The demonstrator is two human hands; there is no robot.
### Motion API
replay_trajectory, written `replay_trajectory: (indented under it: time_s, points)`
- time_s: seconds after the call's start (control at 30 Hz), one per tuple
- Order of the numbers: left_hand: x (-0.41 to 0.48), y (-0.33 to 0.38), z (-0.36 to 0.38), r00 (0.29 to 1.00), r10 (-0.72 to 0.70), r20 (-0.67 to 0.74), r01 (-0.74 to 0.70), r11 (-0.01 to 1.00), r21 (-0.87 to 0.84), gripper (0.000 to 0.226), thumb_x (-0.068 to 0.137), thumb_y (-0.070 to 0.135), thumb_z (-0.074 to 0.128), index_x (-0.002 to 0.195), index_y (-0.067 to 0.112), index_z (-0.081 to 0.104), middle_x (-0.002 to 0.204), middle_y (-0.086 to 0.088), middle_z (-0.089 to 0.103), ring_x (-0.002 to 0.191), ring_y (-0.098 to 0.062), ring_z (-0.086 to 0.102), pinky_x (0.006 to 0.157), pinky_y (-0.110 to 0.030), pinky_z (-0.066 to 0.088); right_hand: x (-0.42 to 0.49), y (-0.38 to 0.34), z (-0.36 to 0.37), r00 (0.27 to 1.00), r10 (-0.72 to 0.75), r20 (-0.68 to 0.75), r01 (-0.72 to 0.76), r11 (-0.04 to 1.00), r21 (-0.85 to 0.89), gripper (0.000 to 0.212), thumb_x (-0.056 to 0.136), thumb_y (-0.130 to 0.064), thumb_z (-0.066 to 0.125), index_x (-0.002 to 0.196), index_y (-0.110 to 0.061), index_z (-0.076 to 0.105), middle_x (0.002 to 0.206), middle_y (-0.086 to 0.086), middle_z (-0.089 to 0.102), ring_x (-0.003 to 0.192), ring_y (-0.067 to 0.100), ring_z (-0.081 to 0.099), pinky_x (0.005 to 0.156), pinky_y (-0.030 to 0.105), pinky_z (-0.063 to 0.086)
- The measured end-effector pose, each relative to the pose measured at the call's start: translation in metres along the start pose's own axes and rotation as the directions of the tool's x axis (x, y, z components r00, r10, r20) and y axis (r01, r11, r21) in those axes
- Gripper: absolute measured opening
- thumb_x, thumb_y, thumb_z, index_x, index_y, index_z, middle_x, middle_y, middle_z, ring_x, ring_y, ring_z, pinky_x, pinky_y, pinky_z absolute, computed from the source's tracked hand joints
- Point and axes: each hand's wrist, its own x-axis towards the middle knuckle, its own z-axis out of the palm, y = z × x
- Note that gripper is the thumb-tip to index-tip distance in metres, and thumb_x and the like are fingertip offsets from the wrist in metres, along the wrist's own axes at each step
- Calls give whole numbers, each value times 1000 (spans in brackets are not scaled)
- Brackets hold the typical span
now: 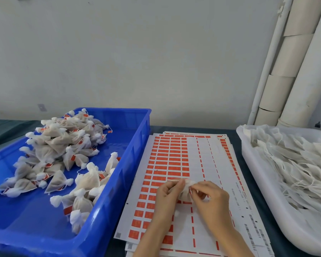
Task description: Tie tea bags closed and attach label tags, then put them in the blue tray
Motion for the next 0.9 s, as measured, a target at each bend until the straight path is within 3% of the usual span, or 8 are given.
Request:
replay_trajectory:
  time_s: [0.1,0.23,0.4,0.47,0.6,0.73,0.9]
  points:
    - [-3,4,0,1000,20,20,-20,1000,6,17,90,29,61,90,19,75,84,2,74,87,-15,69,76,-21,54,1,-2,-3,999,-31,-16,31,1000,-3,32,64,2,83,91,-14,77,78,-16,63,67,-10,57,65,0,46]
    - [-5,5,0,999,25,47,-24,1000,-15,19,90,28,60,84,19,76,83,-4,73,89,-21,67,82,-28,55,1,1,-5,1000,-21,-13,21,1000,-3,30,64,1,84,88,-15,77,77,-15,64,64,-6,58,63,5,49]
    - [-4,6,-6,994,-70,83,74,997,-39,23,88,21,66,68,24,76,73,5,73,73,-12,69,65,-19,52,-3,5,-3,998,30,49,-29,999,-19,27,67,-1,83,89,-15,77,81,-18,61,67,-3,58,66,0,46]
    - [-4,8,-8,988,-88,126,95,994,-53,20,87,24,67,70,28,78,75,8,74,73,-9,70,65,-18,52,-4,5,-4,999,31,37,-30,999,-15,26,67,-3,83,90,-14,77,85,-16,61,70,-2,59,65,2,47]
    - [-7,10,-9,986,41,159,-35,999,-37,18,80,38,66,89,27,79,89,-2,74,88,-18,69,76,-22,54,-2,3,-9,1000,-1,-23,1,1000,-3,28,64,-5,83,92,-11,76,92,-11,62,75,2,59,64,11,50]
    - [-5,7,-7,991,16,133,-7,998,-70,7,82,23,71,82,22,78,84,-2,73,84,-22,69,71,-26,55,-1,-2,-13,995,-85,-61,87,995,43,28,65,-12,75,93,-8,75,97,-5,64,76,8,61,59,17,53]
    - [-2,4,-6,990,-24,140,29,999,-33,24,88,10,65,72,24,75,75,0,70,78,-23,64,70,-30,55,-4,-5,-10,994,-112,18,111,993,50,33,60,0,83,91,-6,76,99,4,69,80,8,60,64,12,53]
